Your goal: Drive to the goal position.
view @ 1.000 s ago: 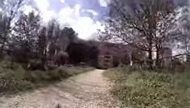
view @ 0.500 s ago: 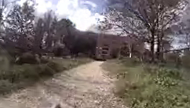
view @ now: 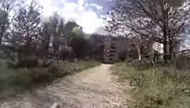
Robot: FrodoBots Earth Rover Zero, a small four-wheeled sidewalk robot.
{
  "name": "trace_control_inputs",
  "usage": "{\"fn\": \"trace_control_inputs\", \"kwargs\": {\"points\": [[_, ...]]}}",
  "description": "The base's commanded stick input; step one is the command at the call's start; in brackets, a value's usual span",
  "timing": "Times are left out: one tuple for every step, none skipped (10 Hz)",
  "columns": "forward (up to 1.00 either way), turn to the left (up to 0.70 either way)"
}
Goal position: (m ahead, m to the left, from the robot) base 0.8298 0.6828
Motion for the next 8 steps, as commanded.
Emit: {"fn": "trace_control_inputs", "kwargs": {"points": [[1.00,0.00],[1.00,0.00],[1.00,0.00],[1.00,0.00],[1.00,-0.02],[1.00,-0.06],[1.00,-0.11],[1.00,-0.15]]}}
